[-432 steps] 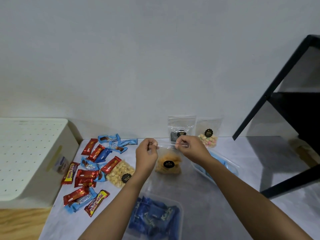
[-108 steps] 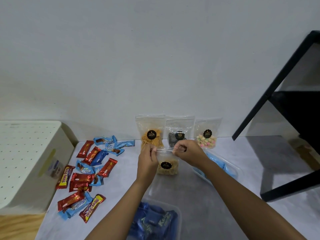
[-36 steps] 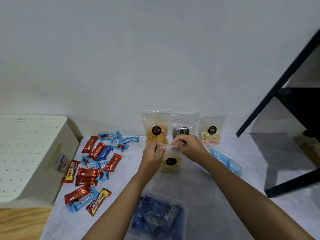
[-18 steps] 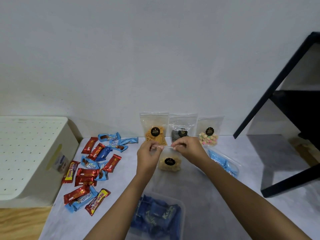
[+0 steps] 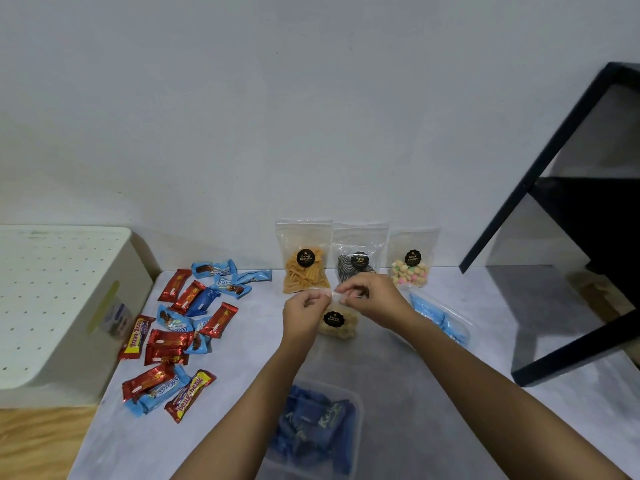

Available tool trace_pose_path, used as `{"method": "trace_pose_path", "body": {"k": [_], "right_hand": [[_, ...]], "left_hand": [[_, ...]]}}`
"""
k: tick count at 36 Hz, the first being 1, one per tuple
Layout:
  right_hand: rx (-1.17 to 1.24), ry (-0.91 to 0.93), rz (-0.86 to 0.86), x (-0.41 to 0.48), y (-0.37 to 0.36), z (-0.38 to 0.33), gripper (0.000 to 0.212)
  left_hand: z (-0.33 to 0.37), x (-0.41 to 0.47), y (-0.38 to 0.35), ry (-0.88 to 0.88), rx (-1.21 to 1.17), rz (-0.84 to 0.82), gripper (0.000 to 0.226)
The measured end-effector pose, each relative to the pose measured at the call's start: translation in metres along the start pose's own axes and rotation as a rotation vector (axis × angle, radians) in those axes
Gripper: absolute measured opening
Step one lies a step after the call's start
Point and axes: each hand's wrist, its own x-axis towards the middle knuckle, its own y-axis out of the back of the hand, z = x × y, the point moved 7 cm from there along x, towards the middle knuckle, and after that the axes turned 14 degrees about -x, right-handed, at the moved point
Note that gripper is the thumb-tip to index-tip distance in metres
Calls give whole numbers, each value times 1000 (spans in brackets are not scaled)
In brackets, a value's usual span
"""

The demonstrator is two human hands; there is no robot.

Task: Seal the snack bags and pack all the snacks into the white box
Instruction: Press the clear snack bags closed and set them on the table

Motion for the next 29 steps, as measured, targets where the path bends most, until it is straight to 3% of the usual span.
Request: {"method": "trace_pose_path", "body": {"k": [8,15,21,29], "right_hand": [[60,-119,-63,0,0,6,11],[-78,-108,-70,8,-4,1,15],[16,-147,-70,9,-12,4,15],[-38,-99,-130,7,1,0,13]], "left_hand": [[3,-1,-2,1,-2,-121,9],[6,-2,0,-6,53,-182,12],[9,0,6,-18,78,-162,12],[8,0,5,-23,60,-148,9]]}}
